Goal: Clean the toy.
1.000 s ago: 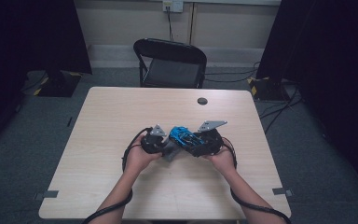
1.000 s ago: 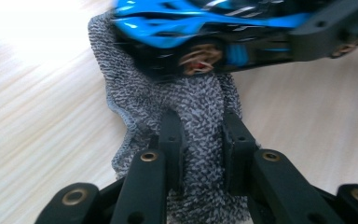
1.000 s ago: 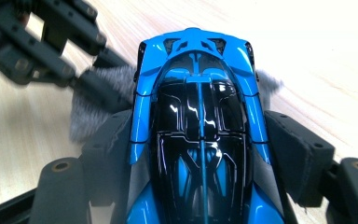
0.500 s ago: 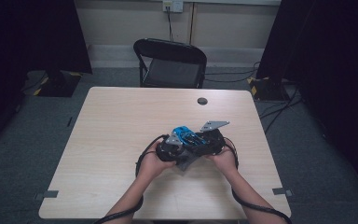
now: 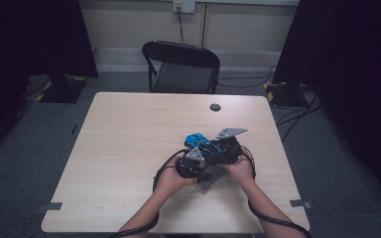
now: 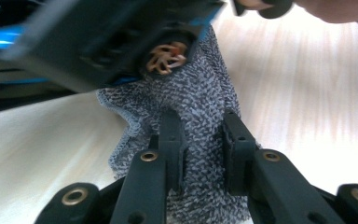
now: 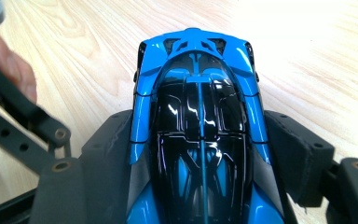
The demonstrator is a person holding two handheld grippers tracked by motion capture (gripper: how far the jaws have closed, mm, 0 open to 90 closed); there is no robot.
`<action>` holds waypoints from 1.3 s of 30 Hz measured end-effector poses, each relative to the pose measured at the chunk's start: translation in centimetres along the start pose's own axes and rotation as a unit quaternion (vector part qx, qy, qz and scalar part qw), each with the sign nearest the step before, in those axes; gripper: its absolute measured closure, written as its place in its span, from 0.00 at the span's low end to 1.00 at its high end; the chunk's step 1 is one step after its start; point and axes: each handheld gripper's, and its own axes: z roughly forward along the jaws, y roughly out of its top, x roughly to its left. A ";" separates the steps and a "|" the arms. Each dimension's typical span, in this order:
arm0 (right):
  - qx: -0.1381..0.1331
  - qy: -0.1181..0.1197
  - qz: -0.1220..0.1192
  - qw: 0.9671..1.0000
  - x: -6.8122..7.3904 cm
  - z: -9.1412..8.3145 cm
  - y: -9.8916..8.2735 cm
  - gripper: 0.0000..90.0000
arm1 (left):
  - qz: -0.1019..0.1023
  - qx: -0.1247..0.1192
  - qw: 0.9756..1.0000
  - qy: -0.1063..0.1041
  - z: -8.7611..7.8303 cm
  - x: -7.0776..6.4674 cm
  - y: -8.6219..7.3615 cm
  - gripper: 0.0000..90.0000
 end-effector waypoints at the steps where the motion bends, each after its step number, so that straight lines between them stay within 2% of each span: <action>1: -0.001 0.001 0.001 1.000 -0.1 0.0 0.0 0.31 | 0.002 0.001 1.000 0.000 0.0 0.0 0.0 0.82; 7: -0.009 -0.001 0.008 1.000 -0.4 -0.4 0.1 0.31 | 0.004 0.009 1.000 0.003 -0.5 0.1 0.0 0.82; 13: -0.014 0.002 0.012 1.000 -0.6 -0.8 0.2 0.31 | -0.004 0.023 0.999 0.036 -2.3 1.4 -0.5 0.82; 15: -0.015 0.002 0.010 1.000 -0.6 -0.9 0.3 0.31 | -0.007 0.032 0.998 0.057 -3.3 2.1 -0.8 0.82; 17: -0.015 0.005 0.008 1.000 -0.5 -0.9 0.4 0.31 | -0.019 0.035 0.996 0.075 -4.4 3.1 -1.2 0.82; 19: -0.016 0.004 0.005 1.000 -0.3 -0.8 0.5 0.31 | -0.038 0.029 0.994 0.094 -5.6 4.1 -1.8 0.82; 21: -0.015 0.005 0.004 1.000 -0.2 -0.8 0.5 0.31 | -0.047 0.026 0.993 0.110 -6.5 4.9 -2.2 0.82; 23: -0.017 0.010 0.003 1.000 0.0 -0.8 0.6 0.31 | -0.061 0.020 0.990 0.125 -7.4 5.7 -2.6 0.82; 25: -0.015 0.010 -0.003 1.000 0.2 -0.6 0.6 0.31 | -0.072 0.016 0.987 0.146 -8.4 6.7 -2.8 0.82; 29: -0.009 0.017 -0.004 1.000 0.4 -0.2 0.5 0.31 | -0.091 0.007 0.982 0.166 -9.5 8.2 -3.1 0.82; 33: -0.008 0.018 -0.005 1.000 0.5 -0.2 0.4 0.31 | -0.098 0.003 0.980 0.175 -9.6 9.0 -3.2 0.82; 35: -0.005 0.017 -0.005 1.000 0.6 -0.1 0.3 0.31 | -0.099 0.000 0.980 0.175 -9.4 9.2 -3.1 0.82; 39: -0.002 0.014 -0.007 1.000 0.7 -0.1 0.1 0.31 | -0.094 0.002 0.981 0.168 -8.7 9.2 -2.7 0.82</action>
